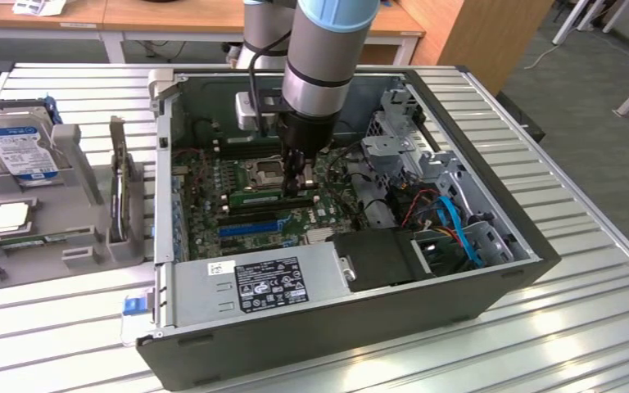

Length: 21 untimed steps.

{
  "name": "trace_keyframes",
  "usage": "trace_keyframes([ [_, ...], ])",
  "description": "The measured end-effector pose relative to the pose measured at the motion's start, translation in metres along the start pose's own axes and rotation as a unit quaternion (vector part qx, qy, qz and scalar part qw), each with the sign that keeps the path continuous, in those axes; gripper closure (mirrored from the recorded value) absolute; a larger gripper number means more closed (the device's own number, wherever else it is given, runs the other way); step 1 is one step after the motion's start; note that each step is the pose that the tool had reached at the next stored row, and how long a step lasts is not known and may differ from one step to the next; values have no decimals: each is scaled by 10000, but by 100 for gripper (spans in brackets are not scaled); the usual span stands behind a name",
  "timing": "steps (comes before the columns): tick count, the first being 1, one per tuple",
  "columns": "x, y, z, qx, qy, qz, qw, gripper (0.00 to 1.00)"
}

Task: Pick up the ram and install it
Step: 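Insert the ram into the slot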

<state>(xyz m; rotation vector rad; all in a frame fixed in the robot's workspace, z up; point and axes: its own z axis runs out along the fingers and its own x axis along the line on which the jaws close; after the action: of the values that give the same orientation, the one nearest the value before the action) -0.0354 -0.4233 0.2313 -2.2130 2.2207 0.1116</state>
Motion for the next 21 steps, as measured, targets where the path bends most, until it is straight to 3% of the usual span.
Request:
trace_keyframes([
  [21,0,-3,5,2,-2,44,10000,88],
])
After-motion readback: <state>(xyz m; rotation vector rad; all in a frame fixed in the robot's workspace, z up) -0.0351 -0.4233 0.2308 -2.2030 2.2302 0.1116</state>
